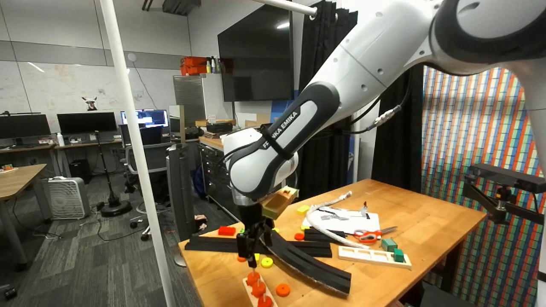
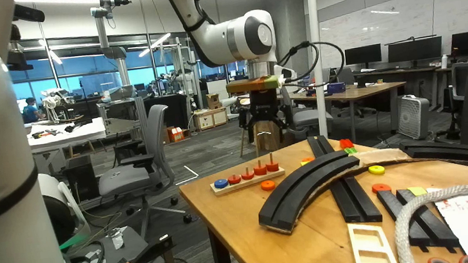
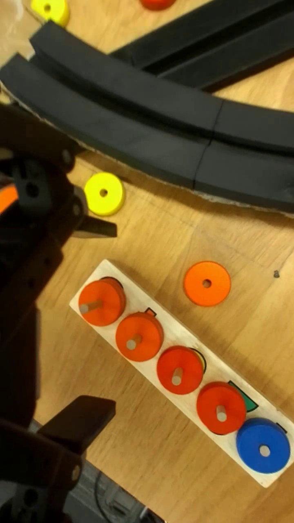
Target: Pick up an orange disc from the table and put it on the second rod from the top of the wooden rack
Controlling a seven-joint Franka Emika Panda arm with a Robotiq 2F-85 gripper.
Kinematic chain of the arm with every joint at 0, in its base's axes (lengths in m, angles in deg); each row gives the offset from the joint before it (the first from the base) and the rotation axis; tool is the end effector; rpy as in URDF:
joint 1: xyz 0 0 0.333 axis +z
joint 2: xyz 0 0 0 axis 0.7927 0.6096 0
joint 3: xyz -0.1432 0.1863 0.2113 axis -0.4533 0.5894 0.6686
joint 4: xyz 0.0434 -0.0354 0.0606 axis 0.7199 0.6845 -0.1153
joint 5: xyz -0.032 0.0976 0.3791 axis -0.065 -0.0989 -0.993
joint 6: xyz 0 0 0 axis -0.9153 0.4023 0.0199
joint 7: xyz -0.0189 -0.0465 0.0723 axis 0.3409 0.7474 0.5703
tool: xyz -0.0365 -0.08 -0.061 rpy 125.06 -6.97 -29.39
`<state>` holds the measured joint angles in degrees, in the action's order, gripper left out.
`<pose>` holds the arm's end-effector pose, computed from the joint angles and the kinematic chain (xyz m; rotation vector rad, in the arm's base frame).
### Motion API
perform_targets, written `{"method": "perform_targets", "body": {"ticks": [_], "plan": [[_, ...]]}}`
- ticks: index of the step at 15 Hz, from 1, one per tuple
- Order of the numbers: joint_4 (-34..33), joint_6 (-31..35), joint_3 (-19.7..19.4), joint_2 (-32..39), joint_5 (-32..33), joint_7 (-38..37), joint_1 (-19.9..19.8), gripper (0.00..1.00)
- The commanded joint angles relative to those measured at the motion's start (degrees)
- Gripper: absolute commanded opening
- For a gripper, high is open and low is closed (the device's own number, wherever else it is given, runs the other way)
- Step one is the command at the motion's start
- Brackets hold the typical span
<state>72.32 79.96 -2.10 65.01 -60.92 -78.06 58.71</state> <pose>0.5600 0.1259 0.2797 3.0342 0.5145 -0.1741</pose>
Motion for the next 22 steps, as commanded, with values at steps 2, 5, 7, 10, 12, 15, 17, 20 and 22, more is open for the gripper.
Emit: {"method": "perform_targets", "body": {"ticks": [2,5,7,10,12,15,17,20,22], "plan": [[11.8,0.5,-2.0,-16.9,1.1,-12.4,0.7,1.0],[19.4,0.9,-2.8,-26.6,0.2,-18.4,-0.9,1.0],[24.8,0.8,-3.3,-33.1,-0.3,-21.8,-2.4,1.0],[30.1,0.4,-3.2,-39.7,-0.3,-27.5,-5.6,1.0],[31.8,-0.5,-2.9,-41.8,-0.4,-29.8,-7.6,1.0],[33.0,-2.0,-3.9,-44.9,-1.7,-21.6,-7.0,1.0],[32.9,-4.7,-3.7,-47.5,-1.6,-17.3,-6.1,1.0],[33.2,-9.2,-2.5,-52.2,-1.2,-14.2,-5.0,1.0],[33.6,-11.7,-2.0,-55.4,-1.3,-13.3,-4.2,1.0]]}}
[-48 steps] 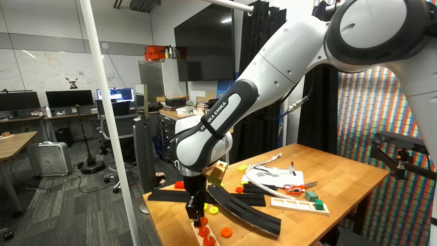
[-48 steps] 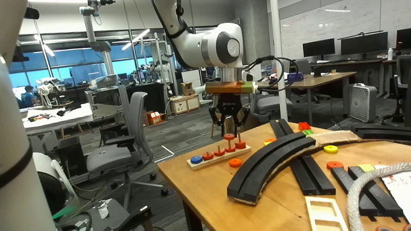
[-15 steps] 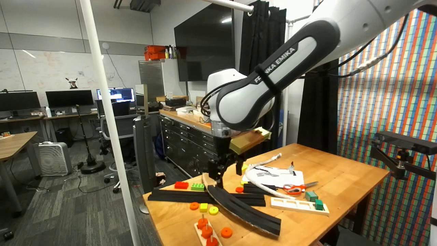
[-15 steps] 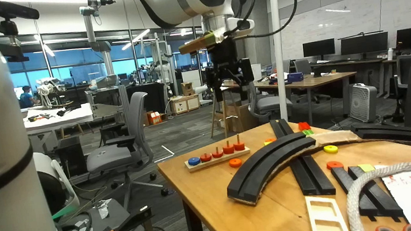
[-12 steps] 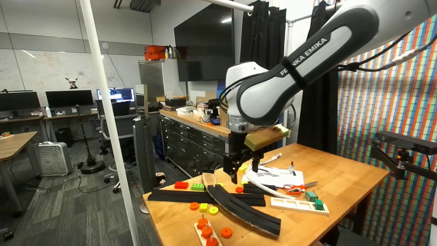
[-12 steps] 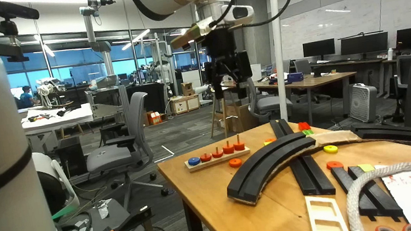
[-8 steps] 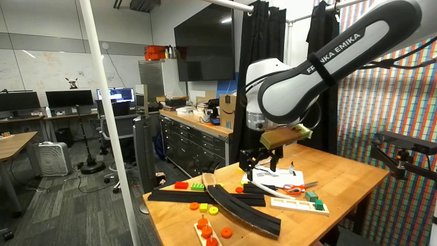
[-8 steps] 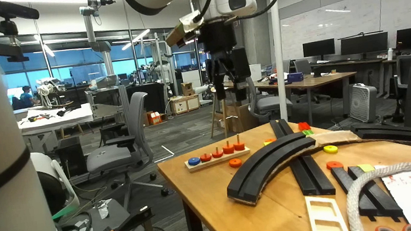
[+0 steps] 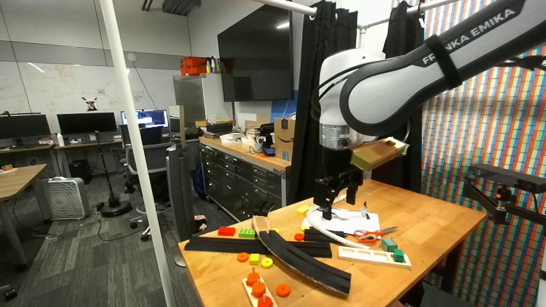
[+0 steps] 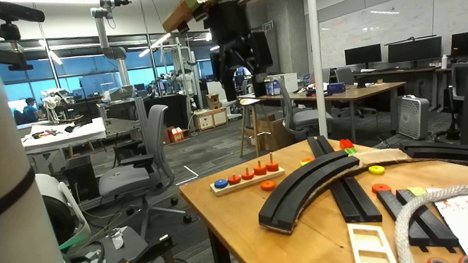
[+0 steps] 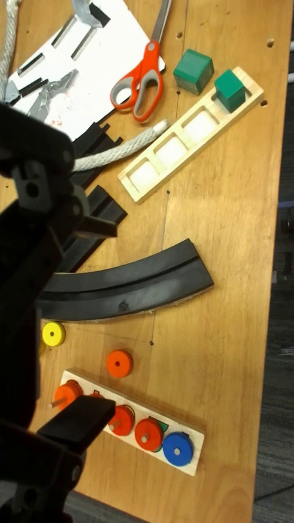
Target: Pick up an orange disc from the table and put it on the second rod from the top of the wooden rack
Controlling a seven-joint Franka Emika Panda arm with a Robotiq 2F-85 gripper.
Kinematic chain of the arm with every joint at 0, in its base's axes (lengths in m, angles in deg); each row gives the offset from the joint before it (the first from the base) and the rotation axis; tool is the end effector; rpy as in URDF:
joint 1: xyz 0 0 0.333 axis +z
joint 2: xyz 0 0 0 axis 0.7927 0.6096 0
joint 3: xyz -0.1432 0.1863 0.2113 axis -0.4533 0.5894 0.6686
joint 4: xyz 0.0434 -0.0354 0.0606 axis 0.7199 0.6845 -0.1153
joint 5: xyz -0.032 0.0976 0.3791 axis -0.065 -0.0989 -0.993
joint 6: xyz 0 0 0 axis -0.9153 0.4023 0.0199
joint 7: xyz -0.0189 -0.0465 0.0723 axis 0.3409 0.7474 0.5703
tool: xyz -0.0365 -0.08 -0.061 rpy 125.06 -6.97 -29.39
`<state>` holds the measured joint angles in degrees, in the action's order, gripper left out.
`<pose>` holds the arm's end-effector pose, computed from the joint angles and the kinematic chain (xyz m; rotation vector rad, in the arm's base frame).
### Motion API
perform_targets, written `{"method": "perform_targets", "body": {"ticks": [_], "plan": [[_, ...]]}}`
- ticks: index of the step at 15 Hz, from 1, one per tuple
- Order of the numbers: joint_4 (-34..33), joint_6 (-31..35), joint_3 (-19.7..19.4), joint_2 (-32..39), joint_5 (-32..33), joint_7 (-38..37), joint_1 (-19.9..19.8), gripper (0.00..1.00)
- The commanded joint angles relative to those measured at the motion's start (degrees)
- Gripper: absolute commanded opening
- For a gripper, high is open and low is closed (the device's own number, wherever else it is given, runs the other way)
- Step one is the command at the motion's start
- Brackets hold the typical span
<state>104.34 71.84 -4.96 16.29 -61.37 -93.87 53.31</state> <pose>0.3706 0.0261 0.4283 3.0151 -0.1724 0.0690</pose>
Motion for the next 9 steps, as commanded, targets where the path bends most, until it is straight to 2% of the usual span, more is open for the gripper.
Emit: {"method": "perform_targets", "body": {"ticks": [1,2,3,9], "plan": [[1.7,-4.6,1.1,-7.9,-1.0,2.9,1.6,1.0],[1.8,-5.8,1.3,-9.0,-1.5,2.7,1.8,1.0],[0.2,-4.1,1.5,-4.7,-0.5,1.6,0.6,1.0],[1.6,-5.4,1.7,-7.7,-0.9,2.0,1.1,1.0]]}}
